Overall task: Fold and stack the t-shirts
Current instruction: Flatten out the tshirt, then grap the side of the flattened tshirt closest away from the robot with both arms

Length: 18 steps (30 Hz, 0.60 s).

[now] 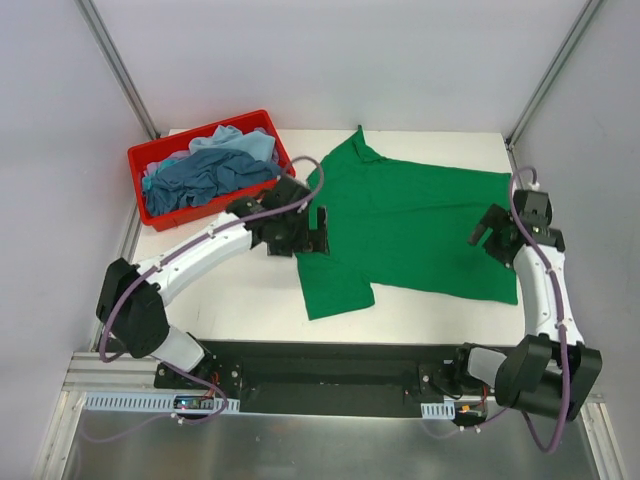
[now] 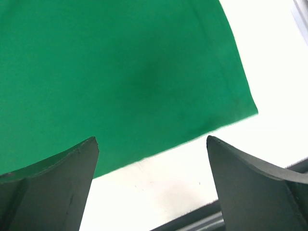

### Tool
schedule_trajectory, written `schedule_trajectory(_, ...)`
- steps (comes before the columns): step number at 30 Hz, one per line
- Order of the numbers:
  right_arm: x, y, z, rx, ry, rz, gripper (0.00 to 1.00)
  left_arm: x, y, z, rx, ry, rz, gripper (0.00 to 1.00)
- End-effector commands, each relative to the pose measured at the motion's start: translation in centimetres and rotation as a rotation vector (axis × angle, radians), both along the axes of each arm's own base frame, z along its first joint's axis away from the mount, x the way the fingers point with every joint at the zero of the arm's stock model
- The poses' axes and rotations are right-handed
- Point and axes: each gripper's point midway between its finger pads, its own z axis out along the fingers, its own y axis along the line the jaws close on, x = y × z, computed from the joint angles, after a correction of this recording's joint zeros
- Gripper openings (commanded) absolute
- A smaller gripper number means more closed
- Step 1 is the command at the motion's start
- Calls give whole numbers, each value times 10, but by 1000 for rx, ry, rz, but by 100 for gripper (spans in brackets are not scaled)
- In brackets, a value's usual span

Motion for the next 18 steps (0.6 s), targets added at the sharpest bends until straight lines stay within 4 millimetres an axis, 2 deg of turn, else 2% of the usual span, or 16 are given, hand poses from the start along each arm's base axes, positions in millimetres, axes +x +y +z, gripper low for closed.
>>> schedule_trajectory(1, -24, -23, -21, 22, -70, -250, 96, -69, 0, -63, 110, 197, -55, 99)
schedule_trajectory(4, -35, -27, -27, 25, -92, -261, 96, -99, -4, -85, 151, 268, -92, 90)
schedule_trajectory(7, -42, -31, -33, 3, -87, -272, 96, -113, -3, -104, 198, 306, -82, 84)
schedule_trajectory(9, -45, -35, -39, 1, -74, -293, 96, -117, -7, -110, 215, 321, -99, 76)
schedule_trajectory(18, -42, -32, -50, 45, -43, -285, 96, -108, -6, -137, 316, 325, -44, 52)
